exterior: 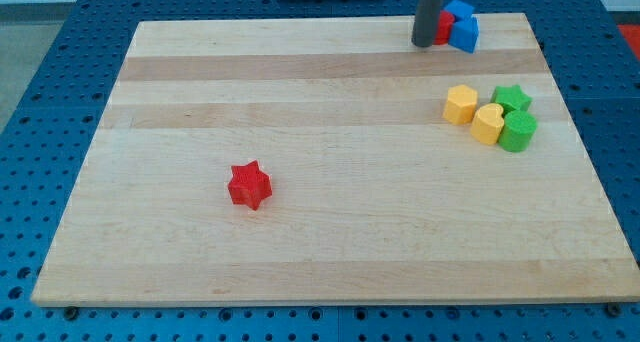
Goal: Take the red star towards the red circle
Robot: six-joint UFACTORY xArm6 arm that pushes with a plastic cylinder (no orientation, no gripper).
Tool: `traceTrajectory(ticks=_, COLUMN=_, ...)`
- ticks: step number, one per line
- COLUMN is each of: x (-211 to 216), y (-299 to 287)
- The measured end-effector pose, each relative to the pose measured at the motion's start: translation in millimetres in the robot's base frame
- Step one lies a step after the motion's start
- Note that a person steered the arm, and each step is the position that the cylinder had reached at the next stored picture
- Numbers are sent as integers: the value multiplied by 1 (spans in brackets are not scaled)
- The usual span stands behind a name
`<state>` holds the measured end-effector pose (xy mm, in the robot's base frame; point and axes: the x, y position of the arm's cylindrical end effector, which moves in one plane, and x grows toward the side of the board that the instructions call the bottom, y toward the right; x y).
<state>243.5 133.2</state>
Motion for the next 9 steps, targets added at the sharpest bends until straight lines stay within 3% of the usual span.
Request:
traceTrajectory(ticks=1, x=-3, y=1)
traceTrajectory(ticks=2, x=24, y=-35)
traceTrajectory(ticks=4, x=103, y=-215)
traceTrajectory(ticks=5, x=172, y=-277)
traceTrajectory(ticks=6, x=245, y=-281)
traceTrajectory(ticks=8, x=282, y=-199)
traceTrajectory(ticks=9, x=299, y=-209)
